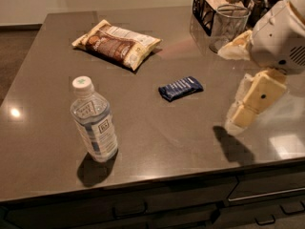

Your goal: Move blue plastic bottle near brown chip bag

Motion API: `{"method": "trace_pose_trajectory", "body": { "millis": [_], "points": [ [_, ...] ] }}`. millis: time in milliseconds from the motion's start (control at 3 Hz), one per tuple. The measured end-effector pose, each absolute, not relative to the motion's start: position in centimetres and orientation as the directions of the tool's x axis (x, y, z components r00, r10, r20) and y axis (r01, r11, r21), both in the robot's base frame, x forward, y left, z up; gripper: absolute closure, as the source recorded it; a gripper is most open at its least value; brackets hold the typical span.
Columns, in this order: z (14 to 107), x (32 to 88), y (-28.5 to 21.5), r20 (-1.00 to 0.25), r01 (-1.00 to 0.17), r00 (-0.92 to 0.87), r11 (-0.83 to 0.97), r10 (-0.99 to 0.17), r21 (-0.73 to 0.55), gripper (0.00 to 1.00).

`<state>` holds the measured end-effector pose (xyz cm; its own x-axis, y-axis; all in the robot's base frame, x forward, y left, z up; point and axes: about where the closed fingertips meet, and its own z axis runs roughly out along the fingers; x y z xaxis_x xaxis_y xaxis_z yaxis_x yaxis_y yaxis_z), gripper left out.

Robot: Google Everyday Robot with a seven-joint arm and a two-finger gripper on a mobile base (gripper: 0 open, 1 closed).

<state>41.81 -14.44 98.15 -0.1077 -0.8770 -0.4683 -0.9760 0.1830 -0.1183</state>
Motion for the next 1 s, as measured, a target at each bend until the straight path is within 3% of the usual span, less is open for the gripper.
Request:
{"method": "trace_pose_trajectory", "body": {
  "millis": [1000],
  "points": [
    [94.8, 38.7, -1.3, -0.702, -0.986, -0.029, 0.137, -0.712, -0.097, 0.00]
  ]
}}
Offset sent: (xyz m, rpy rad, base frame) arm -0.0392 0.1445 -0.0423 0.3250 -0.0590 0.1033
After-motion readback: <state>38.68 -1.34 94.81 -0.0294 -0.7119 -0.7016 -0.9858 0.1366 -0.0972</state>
